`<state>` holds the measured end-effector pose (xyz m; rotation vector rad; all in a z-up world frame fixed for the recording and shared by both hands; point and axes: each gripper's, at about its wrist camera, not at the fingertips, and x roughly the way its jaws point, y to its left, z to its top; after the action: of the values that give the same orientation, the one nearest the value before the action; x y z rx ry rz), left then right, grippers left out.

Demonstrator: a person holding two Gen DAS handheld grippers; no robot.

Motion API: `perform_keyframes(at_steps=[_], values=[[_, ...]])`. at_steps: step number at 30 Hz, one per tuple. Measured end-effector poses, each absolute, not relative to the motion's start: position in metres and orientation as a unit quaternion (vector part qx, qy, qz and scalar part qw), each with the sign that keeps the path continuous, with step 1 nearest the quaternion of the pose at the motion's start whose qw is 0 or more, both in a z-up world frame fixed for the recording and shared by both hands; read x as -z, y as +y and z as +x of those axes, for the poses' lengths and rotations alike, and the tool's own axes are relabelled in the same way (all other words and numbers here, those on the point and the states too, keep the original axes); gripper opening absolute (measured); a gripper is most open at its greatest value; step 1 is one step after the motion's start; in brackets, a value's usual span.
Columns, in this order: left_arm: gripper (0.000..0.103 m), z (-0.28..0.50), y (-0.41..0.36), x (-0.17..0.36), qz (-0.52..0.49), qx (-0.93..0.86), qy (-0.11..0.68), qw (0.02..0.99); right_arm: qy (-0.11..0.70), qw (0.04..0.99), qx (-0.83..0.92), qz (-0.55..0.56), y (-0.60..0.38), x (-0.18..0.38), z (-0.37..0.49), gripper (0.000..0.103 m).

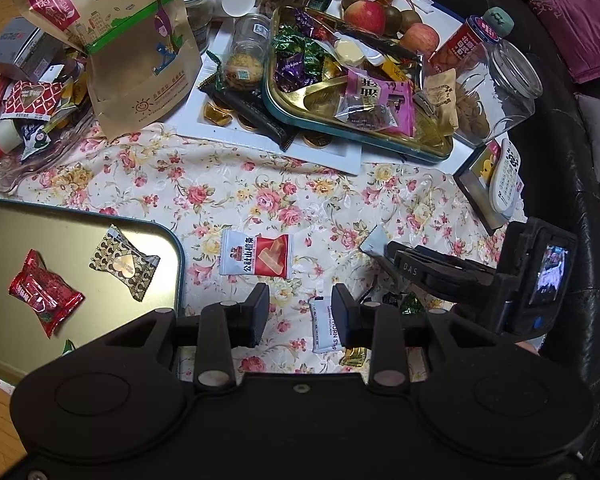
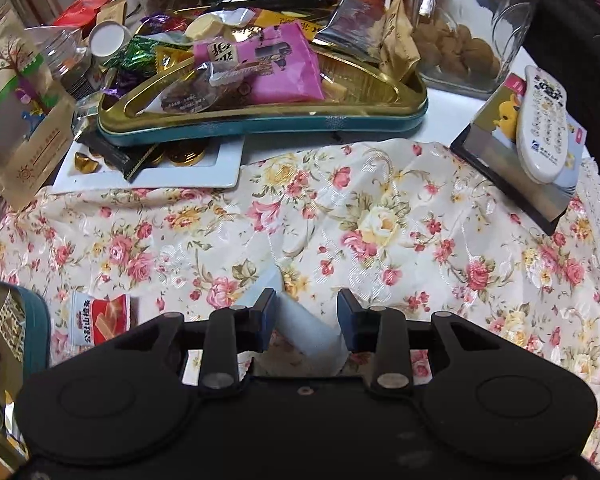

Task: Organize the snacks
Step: 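Close the right tool on the white candy and lift it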

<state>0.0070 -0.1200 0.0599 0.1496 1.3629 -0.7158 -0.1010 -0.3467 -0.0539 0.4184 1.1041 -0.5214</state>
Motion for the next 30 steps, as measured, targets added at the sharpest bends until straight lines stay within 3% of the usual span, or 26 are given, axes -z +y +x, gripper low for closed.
perform_keyframes(at_steps=[26,30], values=[[0.043,0.004,-0.119,-0.057,0.076,0.324,0.618,0.712,0.539,0.789,0.239,0.174,-0.332,0.084,-0.087,0.037],[0.043,0.003,-0.121,-0.056,0.079,0.323,0.617,0.713,0.538,0.791,0.243,0.159,-0.329,0.085,-0.087,0.028]])
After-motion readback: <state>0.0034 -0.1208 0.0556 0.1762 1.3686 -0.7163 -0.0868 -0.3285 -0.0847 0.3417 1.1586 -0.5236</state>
